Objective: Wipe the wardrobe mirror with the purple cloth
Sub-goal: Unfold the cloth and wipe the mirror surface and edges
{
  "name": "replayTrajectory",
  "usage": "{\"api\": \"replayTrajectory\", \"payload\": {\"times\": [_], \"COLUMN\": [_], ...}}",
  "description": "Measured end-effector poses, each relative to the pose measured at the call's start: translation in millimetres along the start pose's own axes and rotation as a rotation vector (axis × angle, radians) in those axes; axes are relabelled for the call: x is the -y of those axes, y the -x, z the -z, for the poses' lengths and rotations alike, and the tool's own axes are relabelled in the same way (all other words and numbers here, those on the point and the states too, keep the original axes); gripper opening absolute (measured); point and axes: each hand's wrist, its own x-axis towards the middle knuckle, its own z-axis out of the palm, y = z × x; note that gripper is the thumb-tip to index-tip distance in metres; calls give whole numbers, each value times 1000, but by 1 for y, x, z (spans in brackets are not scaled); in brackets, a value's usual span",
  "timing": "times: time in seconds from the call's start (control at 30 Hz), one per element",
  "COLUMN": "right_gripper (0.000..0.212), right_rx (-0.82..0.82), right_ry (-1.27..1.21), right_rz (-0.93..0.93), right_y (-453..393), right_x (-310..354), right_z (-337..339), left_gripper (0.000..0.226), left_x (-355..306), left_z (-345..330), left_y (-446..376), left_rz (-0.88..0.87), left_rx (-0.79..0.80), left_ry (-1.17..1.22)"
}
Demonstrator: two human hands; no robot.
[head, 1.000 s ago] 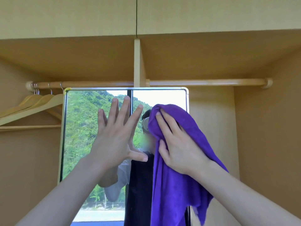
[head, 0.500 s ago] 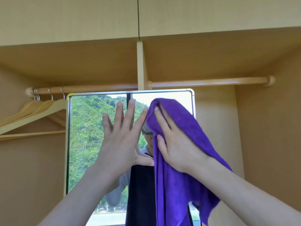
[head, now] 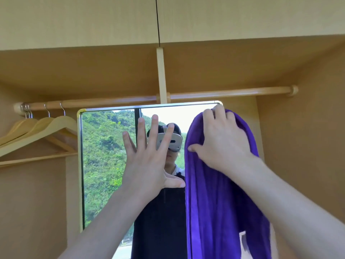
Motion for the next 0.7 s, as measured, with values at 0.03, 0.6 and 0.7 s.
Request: {"api": "replayTrajectory", "payload": {"times": [0.03,0.6,0.7], "right_gripper": [81,77,75], "right_rx": [33,23,-27], "right_ry": [27,377,393], "right_rz": [3,363,387], "right_y": [-4,8,2], "right_x": [0,-35,-42], "right_z": [4,0,-6], "left_gripper": [148,152,153], "left_x": [1,0,0], "left_z": [0,-5,-6], "left_y": [0,-3,-3], "left_rz": [-3,-18,-20], "left_rx": [-4,-35,-40], "left_ry": [8,-21,-25]}}
